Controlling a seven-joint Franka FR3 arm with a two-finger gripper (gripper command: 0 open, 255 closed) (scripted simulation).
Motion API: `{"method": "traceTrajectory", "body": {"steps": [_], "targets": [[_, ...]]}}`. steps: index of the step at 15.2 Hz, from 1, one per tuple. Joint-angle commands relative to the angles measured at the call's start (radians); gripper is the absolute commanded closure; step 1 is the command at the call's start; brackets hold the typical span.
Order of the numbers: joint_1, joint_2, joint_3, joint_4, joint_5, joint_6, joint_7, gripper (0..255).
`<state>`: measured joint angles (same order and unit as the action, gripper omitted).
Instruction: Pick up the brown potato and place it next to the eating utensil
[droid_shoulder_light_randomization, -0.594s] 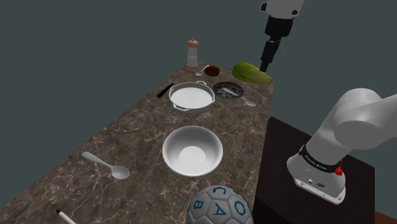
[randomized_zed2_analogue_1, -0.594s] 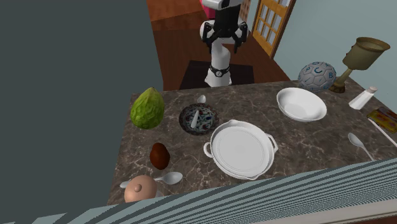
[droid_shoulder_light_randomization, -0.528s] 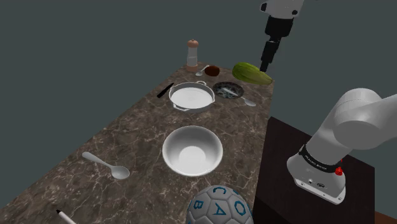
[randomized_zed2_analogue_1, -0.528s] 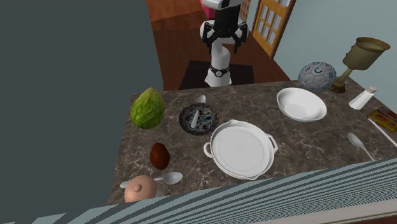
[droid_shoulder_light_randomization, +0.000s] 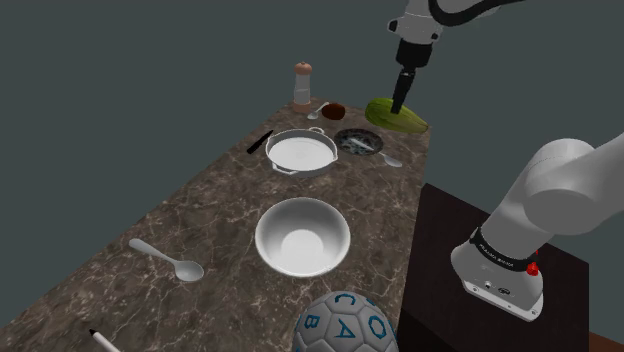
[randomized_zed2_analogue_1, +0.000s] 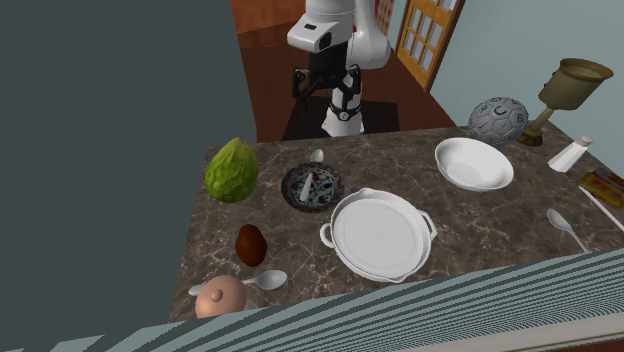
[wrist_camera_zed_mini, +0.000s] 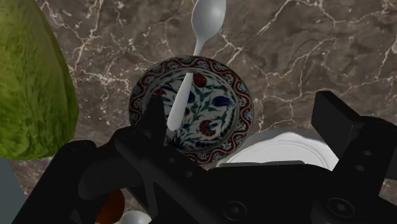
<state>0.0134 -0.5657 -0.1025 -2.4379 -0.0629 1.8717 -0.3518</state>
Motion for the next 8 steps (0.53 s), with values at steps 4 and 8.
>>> {"method": "traceTrajectory", "body": {"steps": [4,8], "targets": [[0.005,0.165,-0.069,0.059,-0.017,0.138,-0.145,0],[0.015,0.310,-0.116,0.133,-0.002,0.231,-0.262,0]]}}
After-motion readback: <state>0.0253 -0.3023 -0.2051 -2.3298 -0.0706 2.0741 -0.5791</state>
